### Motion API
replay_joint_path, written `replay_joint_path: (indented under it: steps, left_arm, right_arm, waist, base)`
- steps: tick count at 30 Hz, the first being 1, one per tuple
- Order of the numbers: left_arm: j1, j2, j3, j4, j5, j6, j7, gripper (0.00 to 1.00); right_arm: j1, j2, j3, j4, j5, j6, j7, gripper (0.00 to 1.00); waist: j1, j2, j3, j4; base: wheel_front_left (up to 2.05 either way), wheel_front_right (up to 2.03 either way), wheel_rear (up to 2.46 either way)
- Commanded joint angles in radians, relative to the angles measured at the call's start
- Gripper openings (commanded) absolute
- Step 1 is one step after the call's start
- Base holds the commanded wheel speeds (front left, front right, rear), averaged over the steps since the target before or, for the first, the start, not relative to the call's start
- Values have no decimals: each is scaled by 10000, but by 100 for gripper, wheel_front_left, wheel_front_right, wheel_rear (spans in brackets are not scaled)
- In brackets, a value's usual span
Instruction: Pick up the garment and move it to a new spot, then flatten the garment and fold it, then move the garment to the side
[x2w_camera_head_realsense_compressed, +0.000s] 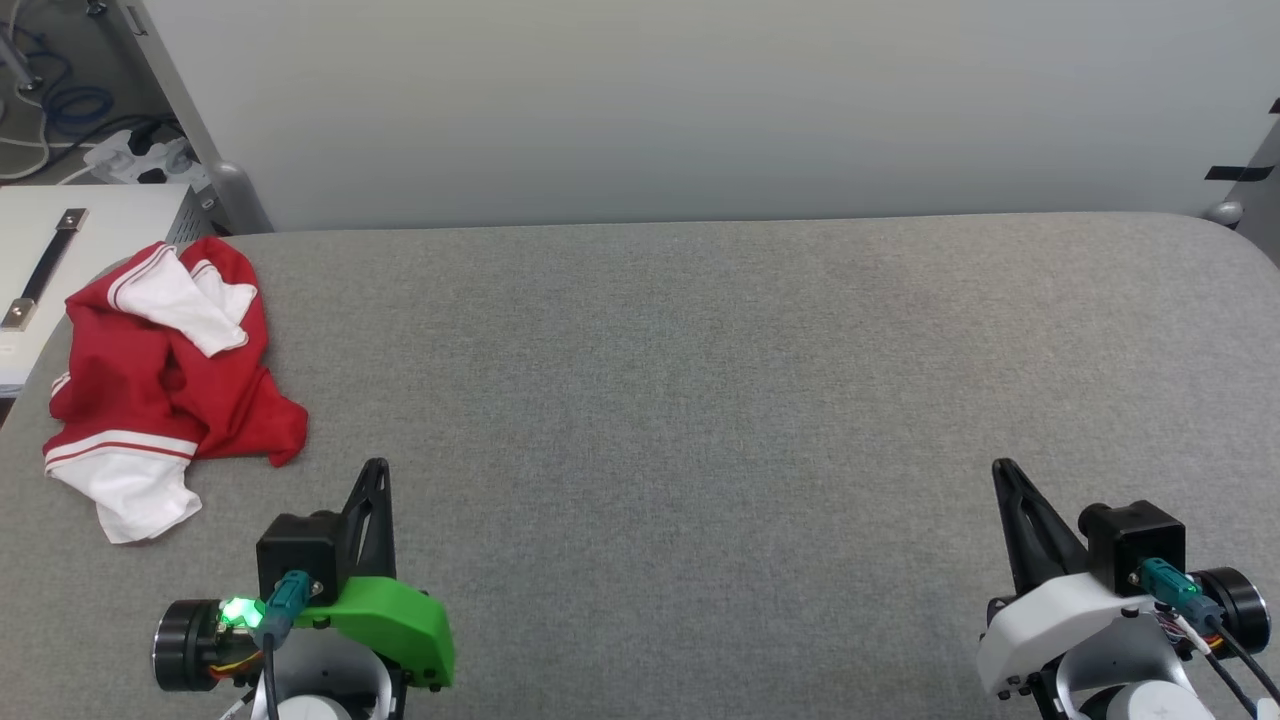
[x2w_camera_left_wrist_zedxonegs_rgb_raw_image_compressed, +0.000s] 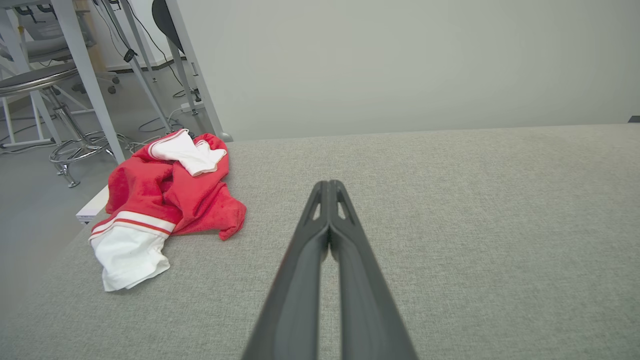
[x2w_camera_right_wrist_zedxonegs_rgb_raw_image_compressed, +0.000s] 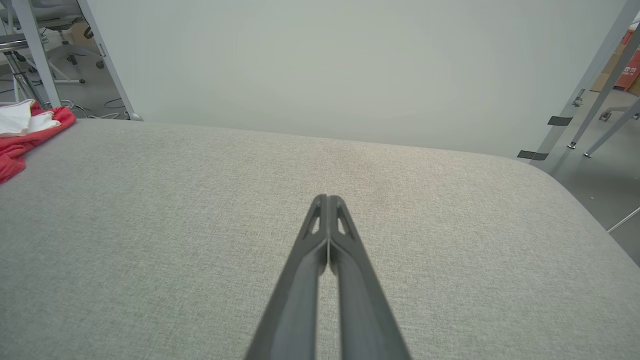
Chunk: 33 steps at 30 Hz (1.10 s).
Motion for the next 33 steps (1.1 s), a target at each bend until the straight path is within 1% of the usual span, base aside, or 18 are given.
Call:
replay_joint_path:
  steps: [1, 18, 19, 33]
  left_arm:
    - [-181, -61, -11, -22, 97, 41, -7, 0]
    - [-181, -61, -11, -22, 97, 41, -7, 0]
    - [0, 0, 0, -2, -1, 0, -1, 100]
    - [-5, 1, -54, 124, -207, -3, -206, 100]
  right_arm:
    - [-140, 19, -16, -37, -97, -11, 26, 0]
    - [-140, 19, -16, -37, -97, -11, 26, 0]
    - [0, 0, 0, 0, 1, 0, -1, 100]
    - [0, 0, -81, 105, 148, -1, -203, 100]
  waist:
    - [0, 0, 0, 0]
    - [0, 0, 0, 0]
    - [0, 0, 0, 0]
    - [0, 0, 14, -4]
  base:
    - [0, 0, 0]
    - [0, 0, 0]
    - [0, 0, 0]
    - [0, 0, 0]
